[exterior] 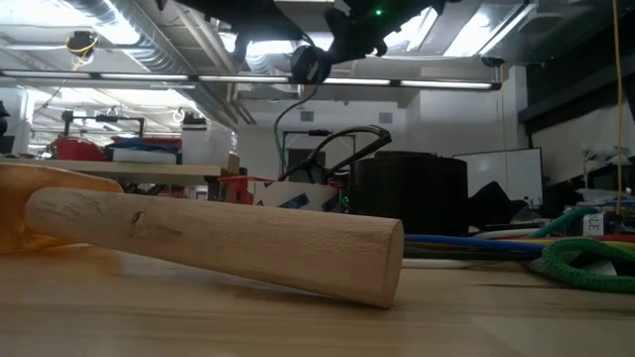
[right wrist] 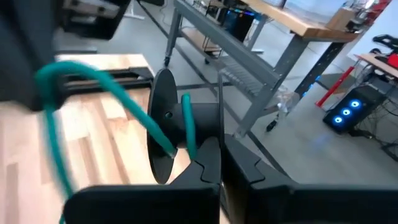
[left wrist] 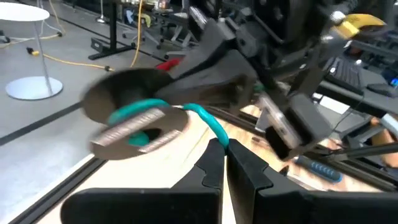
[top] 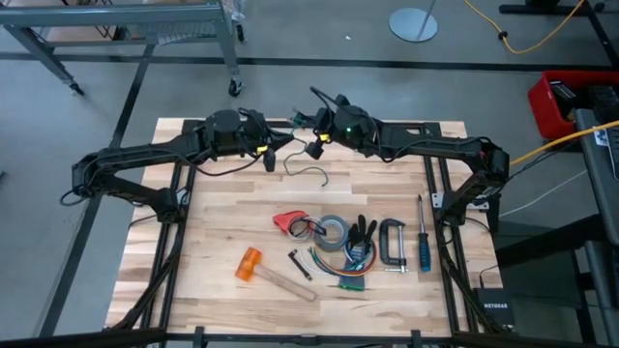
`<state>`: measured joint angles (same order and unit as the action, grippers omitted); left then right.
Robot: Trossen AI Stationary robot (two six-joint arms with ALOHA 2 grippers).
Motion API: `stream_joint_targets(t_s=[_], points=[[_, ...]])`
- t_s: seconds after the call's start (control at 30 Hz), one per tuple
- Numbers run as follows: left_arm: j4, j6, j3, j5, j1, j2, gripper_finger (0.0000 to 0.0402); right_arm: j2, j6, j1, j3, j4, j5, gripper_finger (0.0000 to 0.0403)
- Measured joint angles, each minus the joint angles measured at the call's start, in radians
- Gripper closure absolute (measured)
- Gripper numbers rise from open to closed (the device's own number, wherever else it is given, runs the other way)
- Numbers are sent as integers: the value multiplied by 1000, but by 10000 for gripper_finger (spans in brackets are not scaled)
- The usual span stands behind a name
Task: Coil cords
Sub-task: Coil the green cable wire on the black spool
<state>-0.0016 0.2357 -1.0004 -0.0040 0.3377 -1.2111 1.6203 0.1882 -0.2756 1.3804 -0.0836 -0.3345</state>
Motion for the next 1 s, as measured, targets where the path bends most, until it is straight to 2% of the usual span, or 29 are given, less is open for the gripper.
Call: stream_joint_targets(t_s=[0.33, 0.67, 1.0], points=[[-148, -6, 0, -1, 62, 37, 401, -8, -25, 0, 1, -135, 57, 402], [-208, -70, 0, 0, 105, 47, 401, -45, -29, 0, 1, -137, 233, 402], [-244, -92, 0, 2, 101, 46, 401, -49, -56, 0, 1, -78, 268, 402]])
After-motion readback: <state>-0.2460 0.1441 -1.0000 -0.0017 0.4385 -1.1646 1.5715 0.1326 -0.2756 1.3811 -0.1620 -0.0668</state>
